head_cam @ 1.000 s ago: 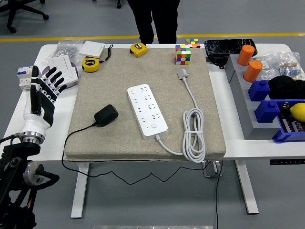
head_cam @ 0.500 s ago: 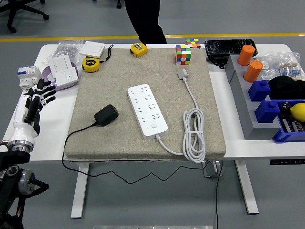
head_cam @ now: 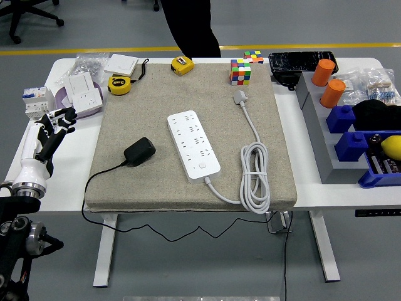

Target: Pick up the plug,place it near the board,insert it into the board,press the button

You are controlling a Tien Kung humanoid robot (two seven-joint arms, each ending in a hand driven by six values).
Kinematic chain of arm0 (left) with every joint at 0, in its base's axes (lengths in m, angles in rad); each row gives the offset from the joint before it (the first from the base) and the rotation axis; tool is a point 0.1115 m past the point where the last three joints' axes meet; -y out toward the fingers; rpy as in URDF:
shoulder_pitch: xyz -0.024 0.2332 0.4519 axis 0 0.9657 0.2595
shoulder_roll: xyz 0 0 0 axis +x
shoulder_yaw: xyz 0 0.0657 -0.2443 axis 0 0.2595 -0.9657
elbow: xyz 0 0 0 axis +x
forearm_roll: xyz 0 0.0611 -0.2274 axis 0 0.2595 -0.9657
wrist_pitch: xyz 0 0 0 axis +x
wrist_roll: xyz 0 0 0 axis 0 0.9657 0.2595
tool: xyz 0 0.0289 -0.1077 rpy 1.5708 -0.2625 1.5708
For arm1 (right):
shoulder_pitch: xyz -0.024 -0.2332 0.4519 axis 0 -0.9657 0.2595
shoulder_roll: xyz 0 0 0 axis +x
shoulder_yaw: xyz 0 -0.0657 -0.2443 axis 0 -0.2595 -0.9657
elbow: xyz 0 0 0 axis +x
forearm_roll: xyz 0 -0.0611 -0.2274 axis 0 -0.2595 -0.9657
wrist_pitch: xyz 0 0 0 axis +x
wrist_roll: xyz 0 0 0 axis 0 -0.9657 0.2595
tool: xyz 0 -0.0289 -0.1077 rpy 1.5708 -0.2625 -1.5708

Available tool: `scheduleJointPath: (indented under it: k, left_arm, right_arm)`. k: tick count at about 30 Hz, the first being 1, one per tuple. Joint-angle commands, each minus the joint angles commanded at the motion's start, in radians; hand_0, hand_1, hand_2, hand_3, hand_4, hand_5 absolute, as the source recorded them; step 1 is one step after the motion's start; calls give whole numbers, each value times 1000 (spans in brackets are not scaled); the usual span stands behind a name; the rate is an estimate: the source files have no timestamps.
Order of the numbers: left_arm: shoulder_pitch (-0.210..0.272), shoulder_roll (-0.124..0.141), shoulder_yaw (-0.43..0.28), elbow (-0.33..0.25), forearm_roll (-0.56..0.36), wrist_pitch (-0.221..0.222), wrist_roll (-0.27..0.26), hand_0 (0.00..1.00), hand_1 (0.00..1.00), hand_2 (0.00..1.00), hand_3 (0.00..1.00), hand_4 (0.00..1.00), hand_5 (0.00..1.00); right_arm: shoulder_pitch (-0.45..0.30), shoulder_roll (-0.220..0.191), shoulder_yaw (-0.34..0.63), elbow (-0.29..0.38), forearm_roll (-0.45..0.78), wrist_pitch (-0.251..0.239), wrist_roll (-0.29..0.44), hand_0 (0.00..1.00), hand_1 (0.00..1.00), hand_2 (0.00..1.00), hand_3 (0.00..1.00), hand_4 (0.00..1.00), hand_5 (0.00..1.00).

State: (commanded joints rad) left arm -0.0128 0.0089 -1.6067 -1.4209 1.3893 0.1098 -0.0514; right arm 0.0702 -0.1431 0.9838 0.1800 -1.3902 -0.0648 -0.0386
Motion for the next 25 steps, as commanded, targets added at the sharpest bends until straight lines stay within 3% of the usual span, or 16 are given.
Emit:
scheduleJointPath:
  k: [1,2,7,8,13,14,19,20,25]
  left_arm:
    - [-1,1,-3,2,2,0,1,652,653,602,755,998,663]
    - [-1,2,-5,3,-4,-1,0,687,532,433,652,998,577]
    - [-1,2,-8,6,-80,-25,-11,687,532,433,652,998,577]
    - [0,2,-5,8,-100,-37,-12,956,927,790,481,998,615]
    - [5,-7,10,21,-213,-86,-5,956,927,790,481,998,615]
    - [7,-9,12,23,-247,-94,-4,998,998,998,998,998,868]
    - [7,-9,30,33,-376,-112,-9,998,998,998,998,998,868]
    - [6,-9,33,34,-396,-108,-13,783,813,877,998,998,983]
    - [6,-9,45,35,-400,-97,-21,783,813,877,998,998,983]
  right_arm:
    - [4,-1,1,0,-4,1,-1,874,748,719,686,998,570]
    - [7,-1,-2,0,-2,3,0,865,757,724,709,998,584]
    - [13,-1,-3,0,4,13,2,865,757,724,709,998,584]
    - [13,-1,2,0,0,18,2,864,757,723,715,998,595]
    - [22,-3,4,0,0,32,3,864,757,723,715,998,595]
    - [27,-3,-1,0,5,34,5,857,752,722,716,998,604]
    - [39,-5,-27,0,25,39,6,857,752,722,716,998,604]
    - [39,-5,-23,0,18,41,4,855,750,719,720,998,608]
    - [29,-6,7,0,-11,47,1,855,750,719,720,998,608]
